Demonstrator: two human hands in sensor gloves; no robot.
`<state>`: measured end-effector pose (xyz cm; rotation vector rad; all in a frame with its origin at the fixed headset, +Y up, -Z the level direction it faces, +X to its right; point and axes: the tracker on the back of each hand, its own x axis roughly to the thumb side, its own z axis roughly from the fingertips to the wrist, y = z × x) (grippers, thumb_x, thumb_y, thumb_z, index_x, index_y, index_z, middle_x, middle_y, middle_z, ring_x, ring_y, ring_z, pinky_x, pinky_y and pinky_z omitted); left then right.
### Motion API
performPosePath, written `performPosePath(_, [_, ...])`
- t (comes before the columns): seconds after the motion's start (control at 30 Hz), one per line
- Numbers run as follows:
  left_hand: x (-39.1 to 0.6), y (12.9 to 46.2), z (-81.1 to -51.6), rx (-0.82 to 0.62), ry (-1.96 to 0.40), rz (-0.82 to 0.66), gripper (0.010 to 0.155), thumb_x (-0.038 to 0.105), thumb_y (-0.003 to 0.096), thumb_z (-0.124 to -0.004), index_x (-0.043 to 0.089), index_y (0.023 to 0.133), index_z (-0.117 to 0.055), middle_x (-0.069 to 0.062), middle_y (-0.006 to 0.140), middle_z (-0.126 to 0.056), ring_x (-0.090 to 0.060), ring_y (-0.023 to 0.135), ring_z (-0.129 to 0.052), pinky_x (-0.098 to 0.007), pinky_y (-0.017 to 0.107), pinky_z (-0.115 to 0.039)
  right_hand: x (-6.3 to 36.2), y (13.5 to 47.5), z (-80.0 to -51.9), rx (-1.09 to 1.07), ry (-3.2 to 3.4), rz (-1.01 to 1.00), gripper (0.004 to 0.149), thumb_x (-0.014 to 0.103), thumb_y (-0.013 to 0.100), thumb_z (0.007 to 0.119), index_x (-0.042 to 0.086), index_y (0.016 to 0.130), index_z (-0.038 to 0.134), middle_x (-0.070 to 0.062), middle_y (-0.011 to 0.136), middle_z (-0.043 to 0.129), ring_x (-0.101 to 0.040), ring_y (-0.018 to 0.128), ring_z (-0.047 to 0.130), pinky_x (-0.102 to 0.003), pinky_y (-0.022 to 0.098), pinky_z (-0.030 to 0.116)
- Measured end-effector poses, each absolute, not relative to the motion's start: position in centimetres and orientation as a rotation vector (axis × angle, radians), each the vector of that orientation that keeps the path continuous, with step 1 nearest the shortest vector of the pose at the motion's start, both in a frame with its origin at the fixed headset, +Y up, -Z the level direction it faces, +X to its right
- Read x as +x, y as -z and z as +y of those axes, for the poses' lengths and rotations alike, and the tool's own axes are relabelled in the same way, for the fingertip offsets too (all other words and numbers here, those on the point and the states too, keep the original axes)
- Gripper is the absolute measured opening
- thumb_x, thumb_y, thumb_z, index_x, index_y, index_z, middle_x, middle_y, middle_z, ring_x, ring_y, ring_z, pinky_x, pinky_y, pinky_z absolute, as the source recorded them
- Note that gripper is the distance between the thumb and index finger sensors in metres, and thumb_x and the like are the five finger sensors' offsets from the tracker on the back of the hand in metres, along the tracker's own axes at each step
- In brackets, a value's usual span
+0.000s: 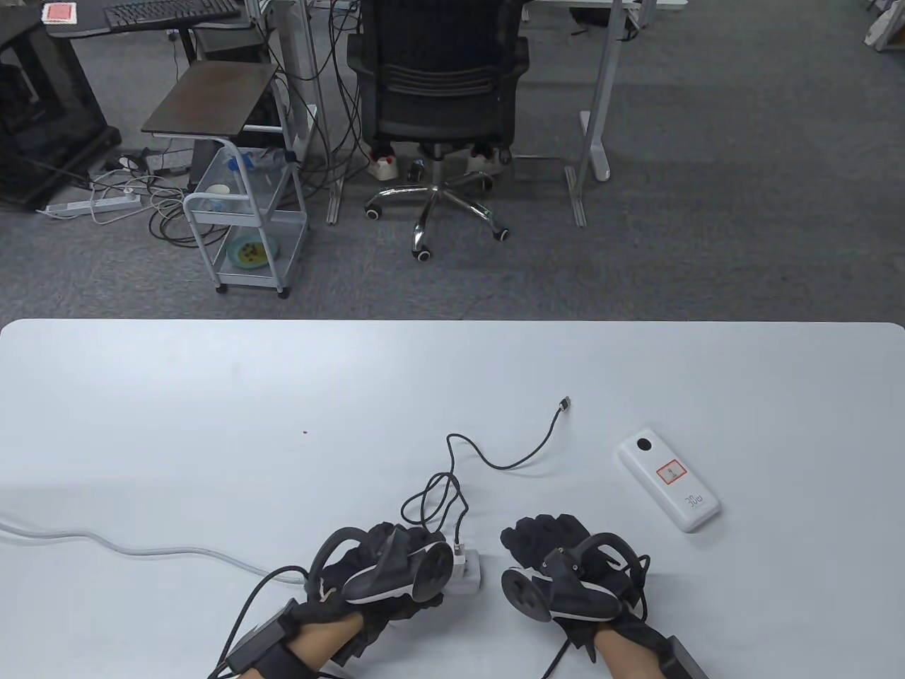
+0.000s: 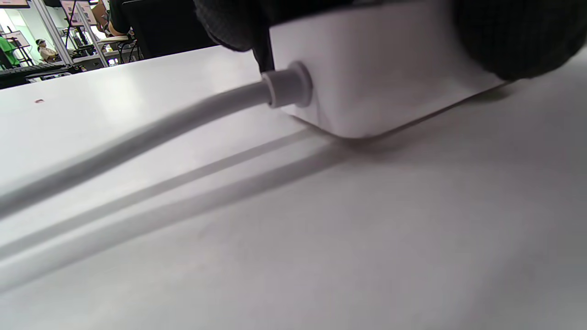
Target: Unplug the charger and disconnect the battery pack
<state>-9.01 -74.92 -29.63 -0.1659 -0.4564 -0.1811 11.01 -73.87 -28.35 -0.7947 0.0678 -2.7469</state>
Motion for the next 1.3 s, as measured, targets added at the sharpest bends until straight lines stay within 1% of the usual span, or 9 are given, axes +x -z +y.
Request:
performPosePath(0.07, [-9.0, 29.6, -75.0, -0.167, 0.181, -0.455, 0.081, 0.071, 0.0376, -0.082, 0.037, 0.11, -0.067, 0.01, 0.108, -0.083, -0.016, 0.099, -0.094, -0.038, 0.083, -0.071, 11.0, 28.3, -73.9, -0.793, 2.744, 0.066, 0.058, 0.055, 0.054, 0.058, 0.03, 0.105, 0.062, -0.002, 0.111, 0.071, -0.03, 0.096, 0.078, -0.055, 0.07, 0.064])
performPosePath(0.23, [-8.9, 29.0, -75.2, -0.12, 0.209, -0.449, 0.081, 0.071, 0.0369, -0.084, 0.039, 0.11, -0.067, 0.011, 0.108, -0.083, -0.015, 0.099, -0.094, -0.037, 0.083, -0.072, 11.1, 28.4, -73.8, -0.778, 2.757, 0.064, 0.058, 0.055, 0.054, 0.058, 0.03, 0.105, 0.062, -0.002, 0.111, 0.071, -0.03, 0.096, 0.078, -0.055, 0.07, 0.064])
performPosePath(0.4, [-9.0, 28.9, -75.3, -0.112, 0.199, -0.433, 0.081, 0.071, 0.037, -0.084, 0.039, 0.11, -0.067, 0.01, 0.108, -0.083, -0.016, 0.099, -0.094, -0.037, 0.083, -0.072, 11.4, 28.3, -73.9, -0.746, 2.762, 0.054, 0.058, 0.055, 0.054, 0.058, 0.03, 0.105, 0.062, -0.002, 0.111, 0.071, -0.03, 0.096, 0.078, -0.055, 0.07, 0.064])
performPosePath(0.47, [-9.0, 28.8, -75.2, -0.11, 0.198, -0.43, 0.081, 0.073, 0.0362, -0.081, 0.041, 0.109, -0.066, 0.011, 0.108, -0.082, -0.017, 0.099, -0.093, -0.039, 0.082, -0.071, 11.5, 28.3, -74.0, -0.736, 2.756, 0.051, 0.057, 0.055, 0.054, 0.058, 0.03, 0.105, 0.062, -0.002, 0.111, 0.071, -0.03, 0.096, 0.078, -0.055, 0.07, 0.064])
performPosePath(0.5, [-9.0, 28.8, -75.3, -0.108, 0.2, -0.43, 0.081, 0.07, 0.0371, -0.083, 0.038, 0.11, -0.066, 0.01, 0.109, -0.083, -0.016, 0.099, -0.094, -0.037, 0.083, -0.071, 11.6, 28.3, -74.1, -0.729, 2.751, 0.048, 0.057, 0.055, 0.054, 0.058, 0.03, 0.105, 0.062, -0.002, 0.111, 0.071, -0.03, 0.096, 0.078, -0.055, 0.07, 0.064])
performPosePath(0.67, [-9.0, 28.6, -75.4, -0.103, 0.195, -0.419, 0.081, 0.069, 0.0378, -0.083, 0.038, 0.11, -0.065, 0.01, 0.109, -0.082, -0.016, 0.1, -0.093, -0.037, 0.083, -0.071, 11.8, 28.4, -74.1, -0.716, 2.747, 0.053, 0.057, 0.055, 0.054, 0.058, 0.03, 0.105, 0.062, -0.002, 0.111, 0.071, -0.03, 0.096, 0.078, -0.055, 0.07, 0.064])
performPosePath(1.07, [-9.0, 28.3, -75.5, -0.078, 0.203, -0.415, 0.082, 0.07, 0.0373, -0.082, 0.038, 0.11, -0.064, 0.01, 0.11, -0.081, -0.016, 0.1, -0.093, -0.038, 0.083, -0.07, 11.9, 28.5, -74.0, -0.68, 2.685, 0.082, 0.057, 0.054, 0.054, 0.058, 0.03, 0.105, 0.062, -0.002, 0.111, 0.071, -0.03, 0.096, 0.077, -0.055, 0.07, 0.064])
performPosePath(1.3, [-9.0, 28.2, -75.5, -0.076, 0.209, -0.413, 0.082, 0.07, 0.0373, -0.082, 0.038, 0.11, -0.064, 0.01, 0.11, -0.081, -0.016, 0.101, -0.092, -0.038, 0.083, -0.07, 11.7, 28.6, -74.4, -0.705, 2.692, 0.076, 0.057, 0.055, 0.054, 0.058, 0.03, 0.105, 0.062, -0.002, 0.111, 0.071, -0.03, 0.096, 0.078, -0.055, 0.07, 0.064])
